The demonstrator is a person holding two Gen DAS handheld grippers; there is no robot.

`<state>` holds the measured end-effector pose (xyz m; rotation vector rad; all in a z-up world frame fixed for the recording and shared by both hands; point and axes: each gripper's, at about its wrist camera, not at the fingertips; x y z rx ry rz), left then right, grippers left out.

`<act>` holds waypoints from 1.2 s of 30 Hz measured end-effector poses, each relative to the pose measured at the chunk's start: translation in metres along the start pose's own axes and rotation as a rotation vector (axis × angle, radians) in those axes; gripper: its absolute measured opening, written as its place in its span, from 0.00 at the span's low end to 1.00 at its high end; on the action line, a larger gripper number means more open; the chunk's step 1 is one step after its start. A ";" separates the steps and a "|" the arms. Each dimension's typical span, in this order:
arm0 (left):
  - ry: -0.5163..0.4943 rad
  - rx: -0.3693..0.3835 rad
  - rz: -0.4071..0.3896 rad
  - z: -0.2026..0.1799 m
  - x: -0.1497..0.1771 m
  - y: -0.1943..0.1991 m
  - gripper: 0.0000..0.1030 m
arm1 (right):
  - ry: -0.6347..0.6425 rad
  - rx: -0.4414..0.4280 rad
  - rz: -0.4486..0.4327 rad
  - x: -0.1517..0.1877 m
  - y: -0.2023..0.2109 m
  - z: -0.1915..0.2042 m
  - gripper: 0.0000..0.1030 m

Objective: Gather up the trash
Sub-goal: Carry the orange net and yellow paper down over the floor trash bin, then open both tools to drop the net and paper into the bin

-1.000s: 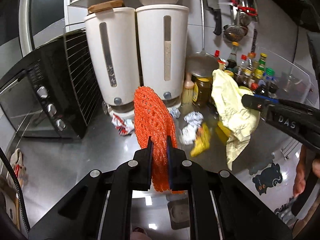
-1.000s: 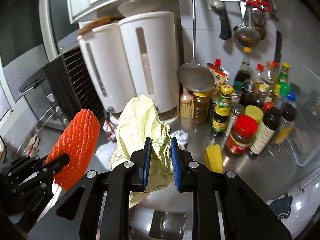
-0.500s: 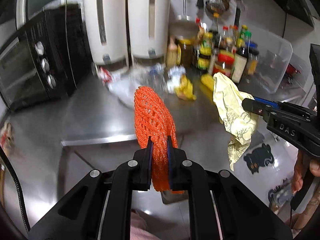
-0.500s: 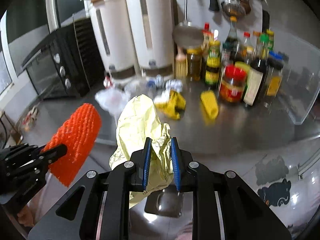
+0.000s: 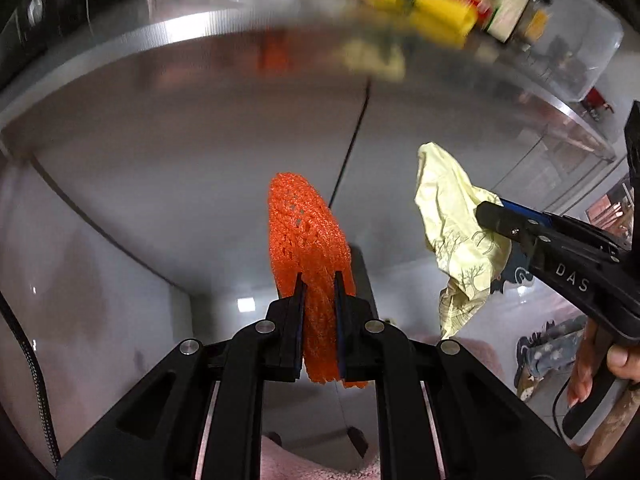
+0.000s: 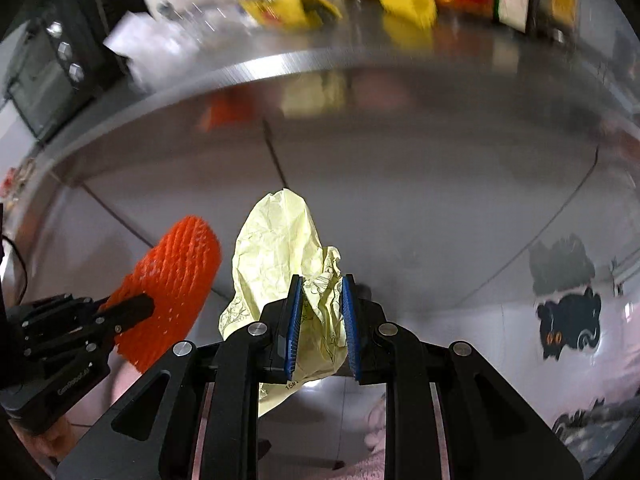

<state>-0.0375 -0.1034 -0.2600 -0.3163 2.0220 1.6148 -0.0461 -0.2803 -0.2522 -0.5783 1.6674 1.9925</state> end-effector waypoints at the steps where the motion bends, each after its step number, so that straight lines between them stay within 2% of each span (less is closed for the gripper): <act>1: 0.003 0.001 0.017 0.000 0.004 -0.012 0.11 | -0.005 0.002 0.009 0.005 -0.009 -0.003 0.21; 6: 0.012 0.005 0.078 0.003 0.022 -0.075 0.11 | -0.043 0.006 0.089 0.030 -0.070 -0.016 0.21; 13: 0.054 0.031 0.189 0.016 0.041 -0.160 0.10 | -0.066 0.045 0.197 0.048 -0.144 -0.022 0.23; 17: 0.050 0.039 0.240 0.018 0.048 -0.194 0.10 | -0.097 0.046 0.268 0.057 -0.187 -0.029 0.23; 23: 0.051 0.036 0.297 0.017 0.054 -0.226 0.12 | -0.121 0.049 0.324 0.060 -0.216 -0.038 0.25; 24: 0.052 0.033 0.300 0.025 0.054 -0.225 0.15 | -0.126 0.048 0.324 0.058 -0.218 -0.038 0.31; 25: 0.053 0.027 0.300 0.026 0.052 -0.226 0.23 | -0.128 0.047 0.323 0.055 -0.219 -0.035 0.40; 26: 0.056 0.026 0.298 0.028 0.052 -0.228 0.28 | -0.129 0.045 0.320 0.052 -0.219 -0.032 0.44; 27: 0.062 0.026 0.296 0.029 0.052 -0.230 0.28 | -0.129 0.043 0.316 0.051 -0.220 -0.032 0.47; 30: 0.079 0.024 0.288 0.030 0.050 -0.232 0.33 | -0.120 0.038 0.307 0.044 -0.219 -0.028 0.51; 33: 0.088 0.017 0.263 0.029 0.047 -0.222 0.47 | -0.122 0.033 0.288 0.036 -0.210 -0.026 0.56; 35: 0.089 0.006 0.237 0.030 0.043 -0.212 0.62 | -0.122 0.033 0.268 0.030 -0.202 -0.023 0.61; 36: 0.088 -0.003 0.215 0.031 0.041 -0.202 0.65 | -0.120 0.035 0.252 0.026 -0.192 -0.021 0.63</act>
Point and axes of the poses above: each gripper's, at about its wrist camera, not at the fingertips, and y roughly against the way its jaws point, z to its left, x to its underside, and after that the axes turned 5 degrees about -z, right-handed
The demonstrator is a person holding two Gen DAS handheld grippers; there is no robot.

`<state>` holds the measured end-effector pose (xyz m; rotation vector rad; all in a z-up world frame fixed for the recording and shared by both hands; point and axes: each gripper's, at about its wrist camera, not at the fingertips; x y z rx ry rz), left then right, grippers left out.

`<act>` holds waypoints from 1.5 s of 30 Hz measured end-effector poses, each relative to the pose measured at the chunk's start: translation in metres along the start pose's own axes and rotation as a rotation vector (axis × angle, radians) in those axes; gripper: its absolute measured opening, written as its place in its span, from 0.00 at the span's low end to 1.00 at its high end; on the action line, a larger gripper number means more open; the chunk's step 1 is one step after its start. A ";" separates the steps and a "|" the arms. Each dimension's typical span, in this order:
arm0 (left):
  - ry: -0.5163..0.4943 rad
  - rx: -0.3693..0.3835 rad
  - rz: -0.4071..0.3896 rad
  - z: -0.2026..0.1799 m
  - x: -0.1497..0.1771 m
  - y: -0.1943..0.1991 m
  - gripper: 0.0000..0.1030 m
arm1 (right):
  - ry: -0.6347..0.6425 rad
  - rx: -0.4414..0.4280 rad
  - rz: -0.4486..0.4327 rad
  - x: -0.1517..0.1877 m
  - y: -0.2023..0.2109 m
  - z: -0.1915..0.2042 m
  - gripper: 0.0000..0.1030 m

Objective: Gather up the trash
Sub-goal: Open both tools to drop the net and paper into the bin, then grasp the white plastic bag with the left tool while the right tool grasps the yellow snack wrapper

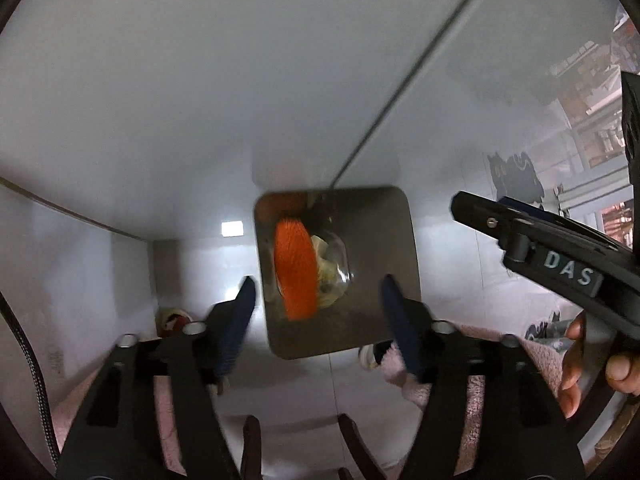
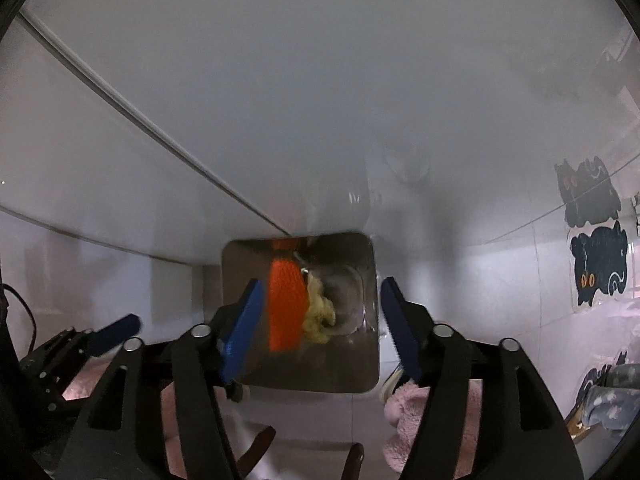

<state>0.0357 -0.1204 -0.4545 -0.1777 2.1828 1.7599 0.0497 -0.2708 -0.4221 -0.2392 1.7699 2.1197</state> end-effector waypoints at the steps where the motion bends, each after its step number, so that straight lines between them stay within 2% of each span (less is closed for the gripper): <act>1: -0.001 -0.004 -0.012 0.001 0.000 0.006 0.69 | 0.003 0.003 -0.012 -0.002 0.008 0.002 0.64; 2: -0.003 -0.009 -0.029 0.002 -0.001 0.015 0.74 | 0.006 0.004 -0.022 -0.003 0.011 -0.002 0.67; 3: -0.004 -0.009 -0.040 0.002 -0.002 0.022 0.77 | 0.010 0.010 -0.045 -0.005 0.025 0.000 0.75; 5: -0.009 -0.004 -0.071 0.003 -0.002 0.041 0.86 | 0.014 0.016 -0.083 -0.008 0.043 -0.001 0.84; 8: -0.029 -0.004 -0.118 0.003 0.001 0.074 0.92 | 0.014 0.007 -0.139 -0.009 0.079 0.000 0.94; 16: -0.025 -0.031 -0.228 0.002 0.007 0.172 0.92 | 0.045 -0.024 -0.289 -0.013 0.181 0.011 0.94; 21: -0.021 -0.038 -0.318 0.009 -0.010 0.232 0.92 | 0.074 -0.044 -0.392 -0.029 0.245 0.026 0.95; 24: -0.032 -0.076 -0.376 0.014 -0.026 0.265 0.92 | 0.086 -0.045 -0.432 -0.045 0.266 0.034 0.95; 32: -0.011 -0.103 -0.472 0.030 -0.085 0.330 0.92 | 0.098 -0.047 -0.491 -0.103 0.296 0.047 0.95; 38: -0.014 -0.123 -0.499 0.035 -0.135 0.346 0.92 | 0.101 -0.063 -0.471 -0.151 0.292 0.064 0.95; 42: -0.008 -0.151 -0.495 0.042 -0.169 0.343 0.92 | 0.098 -0.055 -0.441 -0.184 0.281 0.074 0.94; 45: -0.006 -0.169 -0.492 0.044 -0.193 0.339 0.92 | 0.086 -0.064 -0.403 -0.203 0.267 0.076 0.82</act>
Point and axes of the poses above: each gripper's, at about its wrist camera, not at the fingertips, and y roughly against the way its jaws point, z to its left, x to its underside, and after that the axes turned 5 degrees about -z, right-handed
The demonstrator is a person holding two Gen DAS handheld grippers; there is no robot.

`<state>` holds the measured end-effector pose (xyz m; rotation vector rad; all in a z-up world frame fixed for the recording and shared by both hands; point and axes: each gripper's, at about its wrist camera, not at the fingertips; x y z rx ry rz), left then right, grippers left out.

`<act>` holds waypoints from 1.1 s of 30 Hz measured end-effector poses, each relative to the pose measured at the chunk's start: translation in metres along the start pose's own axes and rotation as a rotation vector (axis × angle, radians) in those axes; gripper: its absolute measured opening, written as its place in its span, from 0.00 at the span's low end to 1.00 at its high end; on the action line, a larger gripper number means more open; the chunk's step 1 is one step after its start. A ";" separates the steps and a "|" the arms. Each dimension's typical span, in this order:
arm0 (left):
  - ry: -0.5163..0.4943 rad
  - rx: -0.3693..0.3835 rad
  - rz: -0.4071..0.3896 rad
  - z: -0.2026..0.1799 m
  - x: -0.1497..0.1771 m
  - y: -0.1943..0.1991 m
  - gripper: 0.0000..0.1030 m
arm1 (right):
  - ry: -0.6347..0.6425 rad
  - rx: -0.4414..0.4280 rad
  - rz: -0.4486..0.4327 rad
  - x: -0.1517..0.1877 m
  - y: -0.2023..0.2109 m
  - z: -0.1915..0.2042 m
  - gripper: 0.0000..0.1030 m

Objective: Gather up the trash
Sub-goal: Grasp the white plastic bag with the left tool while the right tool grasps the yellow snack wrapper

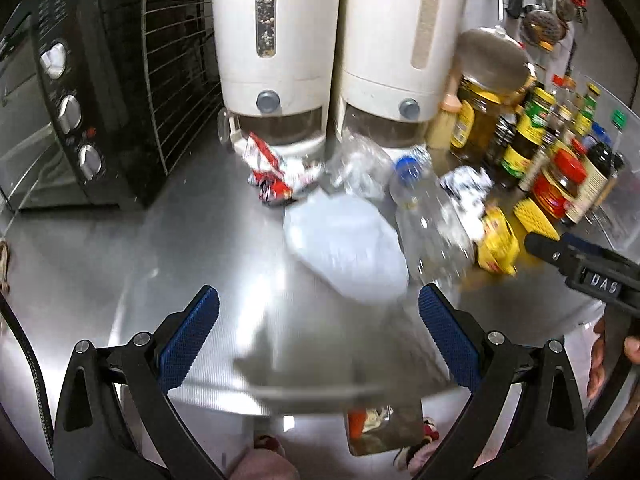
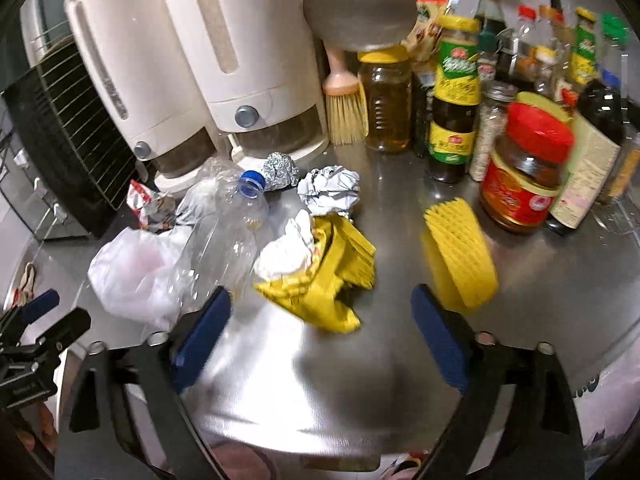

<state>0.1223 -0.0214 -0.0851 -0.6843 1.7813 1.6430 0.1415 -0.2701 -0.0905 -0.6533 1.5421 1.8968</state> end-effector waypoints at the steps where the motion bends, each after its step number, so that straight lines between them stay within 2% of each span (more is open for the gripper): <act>1: -0.002 -0.001 0.004 0.000 -0.006 -0.006 0.91 | -0.005 0.003 0.010 -0.002 -0.005 0.000 0.79; 3: -0.005 -0.002 0.014 -0.003 -0.013 -0.016 0.91 | -0.016 0.009 0.028 -0.005 -0.016 -0.003 0.75; 9: -0.012 -0.017 0.038 -0.008 -0.024 -0.045 0.91 | -0.043 -0.016 0.073 -0.005 -0.040 -0.007 0.74; 15: 0.004 0.005 0.092 -0.008 -0.022 -0.071 0.76 | -0.049 -0.051 0.122 0.002 -0.058 -0.008 0.61; 16: 0.002 0.009 0.102 -0.009 -0.020 -0.074 0.72 | -0.051 -0.052 0.123 0.003 -0.059 -0.008 0.57; 20: 0.013 0.029 0.133 -0.007 -0.016 -0.084 0.46 | -0.057 -0.054 0.121 0.002 -0.059 -0.012 0.50; 21: 0.011 0.031 0.136 -0.007 -0.016 -0.085 0.42 | -0.052 -0.060 0.116 0.002 -0.057 -0.012 0.39; 22: 0.007 0.031 0.139 -0.007 -0.015 -0.086 0.33 | -0.042 -0.055 0.110 0.001 -0.055 -0.011 0.32; 23: 0.003 0.030 0.139 -0.007 -0.014 -0.085 0.26 | -0.031 -0.047 0.103 0.001 -0.052 -0.010 0.31; 25: -0.001 0.017 0.129 -0.005 -0.015 -0.080 0.18 | -0.015 -0.042 0.092 -0.001 -0.046 -0.009 0.29; 29: -0.007 -0.016 0.106 -0.001 -0.017 -0.062 0.07 | 0.007 -0.033 0.062 -0.002 -0.028 -0.007 0.27; 33: -0.001 -0.042 0.075 0.004 -0.017 -0.035 0.05 | 0.019 -0.039 0.038 -0.001 -0.004 -0.003 0.26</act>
Point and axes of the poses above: each gripper's, at about its wrist camera, not at the fingertips, and y roughly against the way its jaws point, z to its left, x to its underside, and after that the axes turned 5 degrees about -z, right-handed
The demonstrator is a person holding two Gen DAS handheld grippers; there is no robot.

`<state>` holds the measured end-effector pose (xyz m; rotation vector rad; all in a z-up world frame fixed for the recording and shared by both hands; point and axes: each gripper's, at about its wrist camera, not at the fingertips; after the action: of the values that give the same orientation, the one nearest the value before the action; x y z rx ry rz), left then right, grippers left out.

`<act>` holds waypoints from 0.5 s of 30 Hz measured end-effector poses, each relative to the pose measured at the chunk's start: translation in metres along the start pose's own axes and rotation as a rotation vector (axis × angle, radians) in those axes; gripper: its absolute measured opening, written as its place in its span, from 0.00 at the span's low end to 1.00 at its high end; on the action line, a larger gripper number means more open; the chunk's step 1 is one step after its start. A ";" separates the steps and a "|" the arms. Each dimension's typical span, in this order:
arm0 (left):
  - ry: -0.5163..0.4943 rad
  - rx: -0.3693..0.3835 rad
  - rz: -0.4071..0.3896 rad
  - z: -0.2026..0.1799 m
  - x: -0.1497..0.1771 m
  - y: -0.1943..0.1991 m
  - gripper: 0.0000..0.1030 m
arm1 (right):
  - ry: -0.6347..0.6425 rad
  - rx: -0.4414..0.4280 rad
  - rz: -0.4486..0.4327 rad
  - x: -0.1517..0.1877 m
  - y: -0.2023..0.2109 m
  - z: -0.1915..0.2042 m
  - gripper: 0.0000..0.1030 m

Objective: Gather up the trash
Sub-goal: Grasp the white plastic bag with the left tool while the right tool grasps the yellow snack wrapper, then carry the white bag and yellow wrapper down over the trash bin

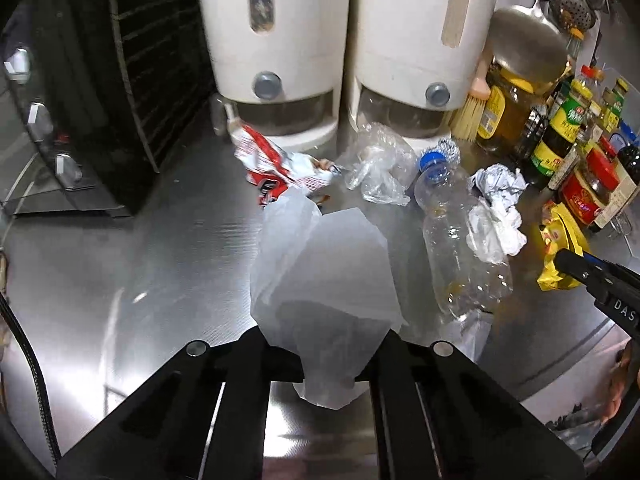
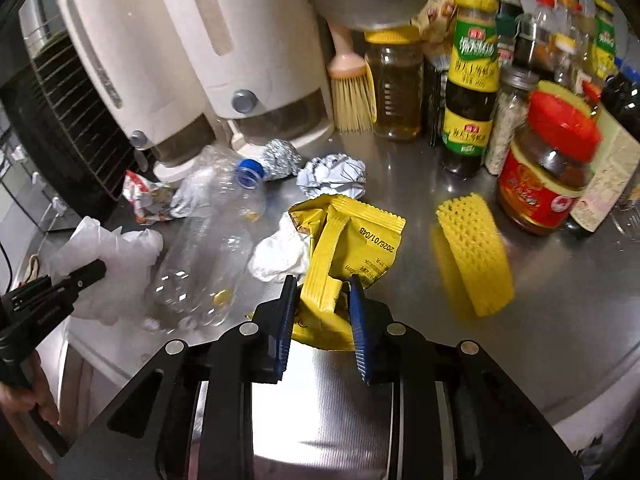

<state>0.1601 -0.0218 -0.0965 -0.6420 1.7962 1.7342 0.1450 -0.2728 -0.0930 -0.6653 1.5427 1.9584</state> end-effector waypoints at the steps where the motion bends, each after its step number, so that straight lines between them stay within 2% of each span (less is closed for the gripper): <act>1: 0.000 -0.004 -0.009 0.000 0.001 0.008 0.04 | 0.003 -0.004 -0.007 0.001 0.008 0.001 0.26; 9: -0.013 -0.009 -0.072 -0.008 0.030 0.086 0.04 | 0.027 -0.031 -0.067 0.020 0.073 0.016 0.26; 15: -0.019 0.008 -0.091 -0.018 0.068 0.128 0.04 | 0.038 -0.052 -0.077 0.057 0.112 0.024 0.26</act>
<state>0.0223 -0.0309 -0.0489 -0.6906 1.7331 1.6661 0.0260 -0.2635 -0.0479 -0.7759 1.4708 1.9444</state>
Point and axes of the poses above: each gripper's, at about its wrist camera, not at the fingertips, and y roughly against the way its jaws point, z to its left, x to its underside, and after that the axes turned 5 degrees about -z, right-handed
